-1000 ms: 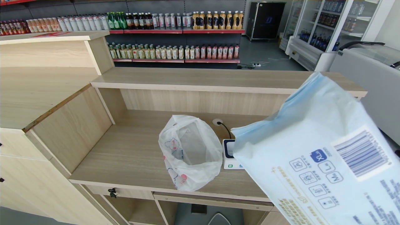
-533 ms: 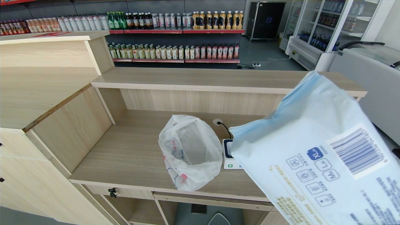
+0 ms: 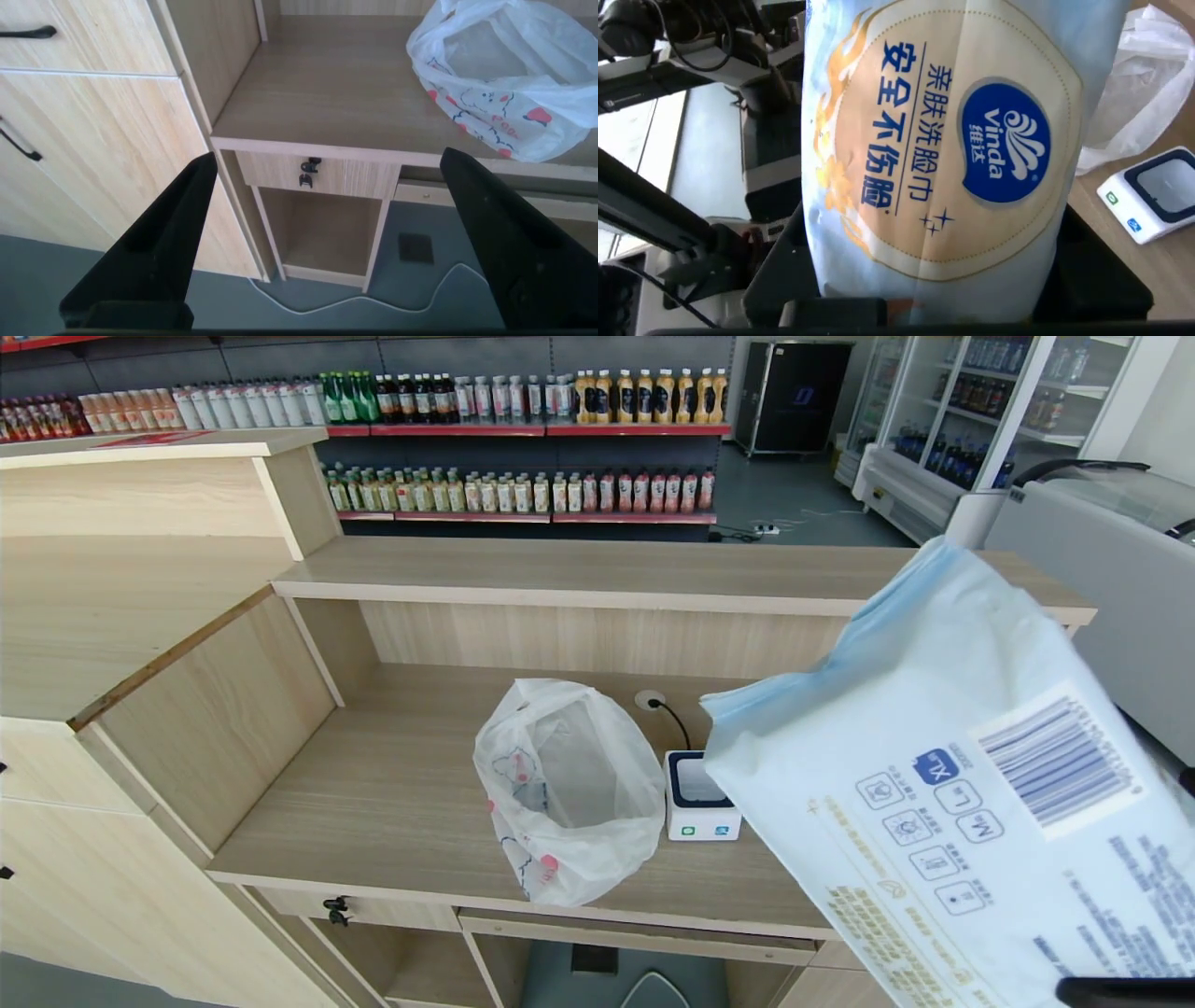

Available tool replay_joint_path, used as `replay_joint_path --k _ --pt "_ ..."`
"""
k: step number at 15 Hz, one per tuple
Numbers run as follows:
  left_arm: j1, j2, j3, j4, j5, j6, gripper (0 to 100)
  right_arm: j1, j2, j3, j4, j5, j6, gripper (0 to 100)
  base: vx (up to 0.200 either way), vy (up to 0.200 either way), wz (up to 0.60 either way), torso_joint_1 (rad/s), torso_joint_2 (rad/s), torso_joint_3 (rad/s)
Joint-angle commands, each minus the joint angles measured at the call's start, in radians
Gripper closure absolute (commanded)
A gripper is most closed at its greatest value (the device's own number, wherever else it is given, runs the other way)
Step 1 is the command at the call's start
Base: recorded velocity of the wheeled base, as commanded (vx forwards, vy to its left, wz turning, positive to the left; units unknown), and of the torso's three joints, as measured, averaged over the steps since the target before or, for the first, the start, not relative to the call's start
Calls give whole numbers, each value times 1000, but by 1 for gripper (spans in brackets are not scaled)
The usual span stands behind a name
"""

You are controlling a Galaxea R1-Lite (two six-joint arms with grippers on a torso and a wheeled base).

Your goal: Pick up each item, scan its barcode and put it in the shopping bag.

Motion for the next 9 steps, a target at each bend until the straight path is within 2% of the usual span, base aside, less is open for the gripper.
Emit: replay_joint_path --k 1,3,4,5,7,9 --pt "-1 0 0 0 0 0 0 -266 -3 -16 -3 -34 -63 100 0 0 0 0 0 0" --pt "-1 0 0 0 0 0 0 -443 16 -9 -8 -72 -123 100 0 0 0 0 0 0" --pt "-1 0 0 0 0 0 0 -569 43 24 -20 -115 -169 100 0 0 0 0 0 0" --pt "-1 0 0 0 0 0 0 -628 80 55 -72 -115 -168 100 0 0 0 0 0 0" --pt "1 0 0 0 0 0 0 -670 163 106 -184 -117 -168 100 0 0 0 0 0 0" --pt "-1 0 0 0 0 0 0 -670 211 142 -243 -115 -180 100 0 0 0 0 0 0"
